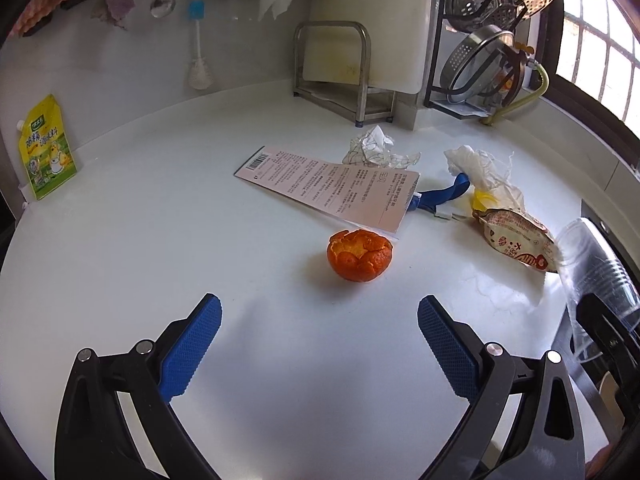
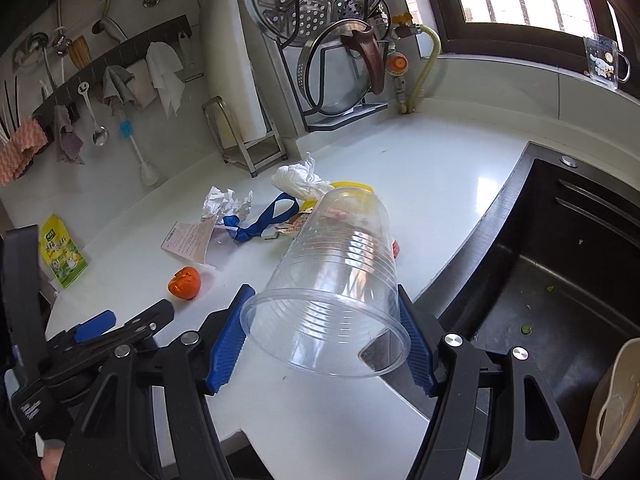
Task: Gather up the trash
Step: 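Grasp the clear plastic cup with the right tool while the left tool grasps the orange peel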
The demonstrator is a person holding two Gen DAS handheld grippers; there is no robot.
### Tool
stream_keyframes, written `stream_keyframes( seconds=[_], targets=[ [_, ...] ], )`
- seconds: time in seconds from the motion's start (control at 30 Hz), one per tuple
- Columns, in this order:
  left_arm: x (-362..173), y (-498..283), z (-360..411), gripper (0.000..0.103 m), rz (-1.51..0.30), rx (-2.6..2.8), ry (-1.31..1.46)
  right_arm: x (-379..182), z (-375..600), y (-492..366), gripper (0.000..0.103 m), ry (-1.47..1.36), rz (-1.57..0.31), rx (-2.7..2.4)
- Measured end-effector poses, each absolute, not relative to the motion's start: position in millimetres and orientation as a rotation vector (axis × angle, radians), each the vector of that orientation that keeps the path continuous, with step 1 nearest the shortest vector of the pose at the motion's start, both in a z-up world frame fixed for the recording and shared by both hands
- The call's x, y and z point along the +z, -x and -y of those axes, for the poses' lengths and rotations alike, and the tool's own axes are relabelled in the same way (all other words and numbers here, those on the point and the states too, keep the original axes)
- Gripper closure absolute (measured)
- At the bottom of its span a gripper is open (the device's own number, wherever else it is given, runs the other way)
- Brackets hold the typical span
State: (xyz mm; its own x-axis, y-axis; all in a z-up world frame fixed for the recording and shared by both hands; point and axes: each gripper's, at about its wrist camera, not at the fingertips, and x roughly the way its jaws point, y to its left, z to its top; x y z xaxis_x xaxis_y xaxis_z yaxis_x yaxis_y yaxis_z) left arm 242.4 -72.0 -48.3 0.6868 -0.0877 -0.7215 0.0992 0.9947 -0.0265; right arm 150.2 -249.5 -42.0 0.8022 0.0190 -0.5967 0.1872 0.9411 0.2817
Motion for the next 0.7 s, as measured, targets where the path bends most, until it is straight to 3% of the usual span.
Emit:
stream_keyframes(
  seconds=[0.33,0.53,0.7],
  targets=[
    [-61,-281,87,0.012,-0.888,-0.064,-0.013,-46,269,-147,0.037,-0.409,-0.624,-0.043],
    [-65,-288,93,0.039,-0.918,-0.057,-0.039,-48,273,-145,0.037,-0.427,-0.617,-0.031],
    [-63,-284,93,0.069,-0.893,-0.08,-0.036,-48,273,-145,0.037,-0.427,-0.612,-0.029]
  ],
)
